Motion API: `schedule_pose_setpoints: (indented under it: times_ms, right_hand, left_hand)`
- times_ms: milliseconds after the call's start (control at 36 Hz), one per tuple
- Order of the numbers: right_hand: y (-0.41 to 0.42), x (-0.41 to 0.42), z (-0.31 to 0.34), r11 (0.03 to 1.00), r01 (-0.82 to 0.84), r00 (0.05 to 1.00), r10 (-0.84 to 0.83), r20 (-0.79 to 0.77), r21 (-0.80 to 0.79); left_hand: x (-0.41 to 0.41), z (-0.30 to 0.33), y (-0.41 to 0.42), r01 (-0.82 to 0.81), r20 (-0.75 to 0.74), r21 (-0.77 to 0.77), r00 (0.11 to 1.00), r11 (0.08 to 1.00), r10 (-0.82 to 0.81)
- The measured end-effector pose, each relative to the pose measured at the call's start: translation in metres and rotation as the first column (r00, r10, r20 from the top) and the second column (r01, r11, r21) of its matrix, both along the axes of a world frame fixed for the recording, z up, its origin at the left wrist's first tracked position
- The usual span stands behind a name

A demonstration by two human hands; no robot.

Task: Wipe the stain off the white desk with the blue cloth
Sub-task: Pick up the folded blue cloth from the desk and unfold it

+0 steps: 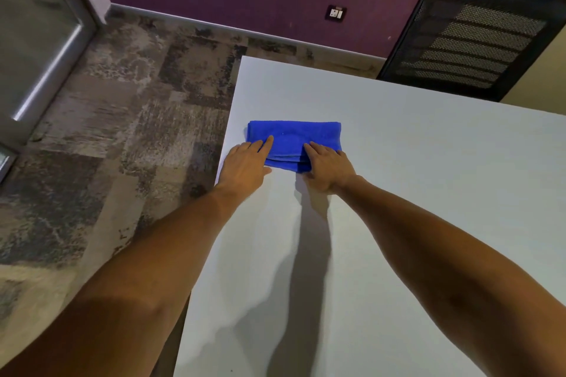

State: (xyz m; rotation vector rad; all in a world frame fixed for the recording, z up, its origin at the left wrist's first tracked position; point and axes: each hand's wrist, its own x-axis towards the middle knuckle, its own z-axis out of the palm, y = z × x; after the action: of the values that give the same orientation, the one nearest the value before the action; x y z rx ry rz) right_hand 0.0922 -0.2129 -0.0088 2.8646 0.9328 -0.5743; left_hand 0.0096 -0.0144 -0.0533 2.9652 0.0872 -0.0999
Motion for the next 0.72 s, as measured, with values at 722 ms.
schedule_pose_setpoints:
  times_ms: [722]
  right_hand:
    - [-0.008, -0.089, 0.086, 0.938, 0.084, 0.976, -0.009, -0.219, 0.336]
  left_hand:
    - [-0.072, 0.111, -0.028, 0.082, 0.093, -0.024, 0.992, 0.996, -0.08]
